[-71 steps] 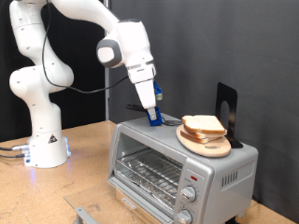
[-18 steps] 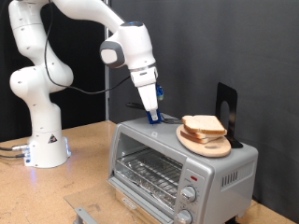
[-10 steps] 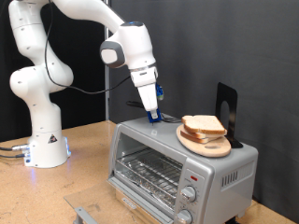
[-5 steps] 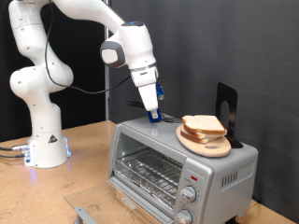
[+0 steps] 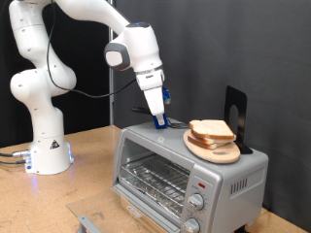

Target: Make a piece of toast with the oven

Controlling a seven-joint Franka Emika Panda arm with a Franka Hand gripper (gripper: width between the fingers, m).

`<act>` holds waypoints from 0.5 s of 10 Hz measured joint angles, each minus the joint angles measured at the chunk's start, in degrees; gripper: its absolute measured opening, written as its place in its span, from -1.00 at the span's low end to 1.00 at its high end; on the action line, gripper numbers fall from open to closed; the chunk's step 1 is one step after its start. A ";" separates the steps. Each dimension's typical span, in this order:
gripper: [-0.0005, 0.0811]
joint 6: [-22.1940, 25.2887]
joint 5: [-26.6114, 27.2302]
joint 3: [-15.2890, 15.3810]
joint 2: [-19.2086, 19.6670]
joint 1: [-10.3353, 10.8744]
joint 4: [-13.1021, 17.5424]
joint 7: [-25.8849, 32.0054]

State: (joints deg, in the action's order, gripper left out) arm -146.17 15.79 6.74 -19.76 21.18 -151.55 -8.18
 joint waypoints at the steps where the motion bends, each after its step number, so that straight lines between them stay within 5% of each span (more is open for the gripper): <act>1: 0.99 0.00 0.00 0.00 0.03 0.00 0.00 0.00; 5: 0.99 0.05 0.00 0.00 0.42 0.00 -0.28 0.00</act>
State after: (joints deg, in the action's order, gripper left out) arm -146.12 15.79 6.74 -19.34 21.18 -151.82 -8.18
